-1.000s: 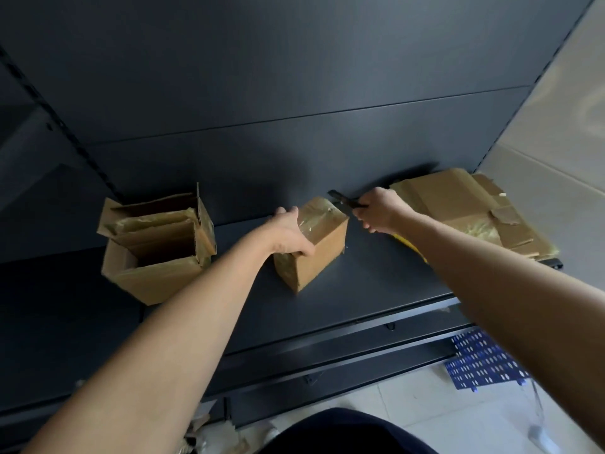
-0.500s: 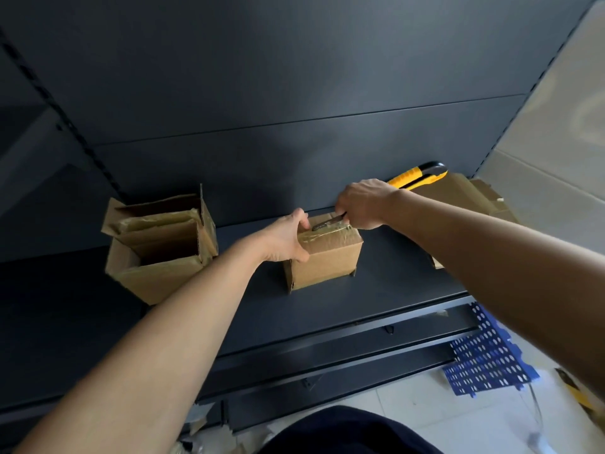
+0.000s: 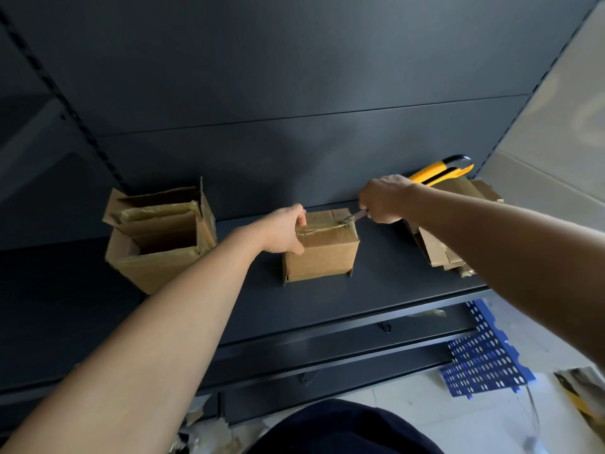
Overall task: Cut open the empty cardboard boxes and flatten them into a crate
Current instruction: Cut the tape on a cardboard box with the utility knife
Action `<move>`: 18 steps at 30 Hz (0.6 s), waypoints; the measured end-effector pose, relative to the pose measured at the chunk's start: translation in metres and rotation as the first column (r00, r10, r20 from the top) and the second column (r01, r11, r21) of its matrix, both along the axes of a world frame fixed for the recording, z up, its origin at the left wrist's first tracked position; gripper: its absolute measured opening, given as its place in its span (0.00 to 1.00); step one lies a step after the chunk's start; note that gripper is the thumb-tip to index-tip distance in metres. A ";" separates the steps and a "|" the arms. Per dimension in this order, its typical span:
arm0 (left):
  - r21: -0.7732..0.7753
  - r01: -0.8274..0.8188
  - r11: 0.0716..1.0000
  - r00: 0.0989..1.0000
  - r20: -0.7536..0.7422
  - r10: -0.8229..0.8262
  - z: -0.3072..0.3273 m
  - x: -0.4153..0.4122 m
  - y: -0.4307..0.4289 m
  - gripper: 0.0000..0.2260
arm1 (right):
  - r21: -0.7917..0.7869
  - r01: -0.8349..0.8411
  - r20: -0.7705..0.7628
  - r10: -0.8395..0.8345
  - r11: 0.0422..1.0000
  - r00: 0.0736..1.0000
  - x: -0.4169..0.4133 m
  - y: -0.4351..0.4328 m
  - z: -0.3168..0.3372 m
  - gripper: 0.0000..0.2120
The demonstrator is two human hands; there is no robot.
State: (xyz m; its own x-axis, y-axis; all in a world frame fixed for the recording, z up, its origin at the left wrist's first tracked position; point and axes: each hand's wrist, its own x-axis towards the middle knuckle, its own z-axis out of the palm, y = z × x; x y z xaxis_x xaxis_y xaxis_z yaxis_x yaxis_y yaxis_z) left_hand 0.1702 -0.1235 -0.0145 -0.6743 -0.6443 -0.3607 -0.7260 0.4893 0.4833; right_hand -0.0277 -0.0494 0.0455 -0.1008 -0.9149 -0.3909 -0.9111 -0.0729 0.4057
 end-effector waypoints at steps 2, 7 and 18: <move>-0.004 0.000 1.000 1.000 0.019 0.000 0.004 0.000 0.001 0.20 | -0.037 0.073 0.053 -0.071 0.997 0.996 -0.023 0.007 -0.002 0.13; -0.189 0.088 0.978 0.983 0.176 -0.055 0.015 -0.010 0.010 0.16 | -0.109 0.354 0.261 -0.317 0.929 0.912 -0.047 0.029 -0.028 0.10; -0.342 0.160 0.926 0.984 0.129 -0.123 0.009 -0.051 0.041 0.24 | 0.277 0.588 0.878 -0.449 0.760 0.167 -0.015 0.023 -0.066 0.12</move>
State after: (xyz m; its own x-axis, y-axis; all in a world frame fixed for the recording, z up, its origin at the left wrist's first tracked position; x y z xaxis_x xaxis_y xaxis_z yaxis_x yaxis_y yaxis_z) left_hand 0.1196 -0.0826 -0.0051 -0.7389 -0.6427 -0.2024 -0.6734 0.7147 0.1888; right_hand -0.0432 -0.0265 -0.0202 -0.2459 -0.8338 -0.4943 -0.5160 0.5443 -0.6614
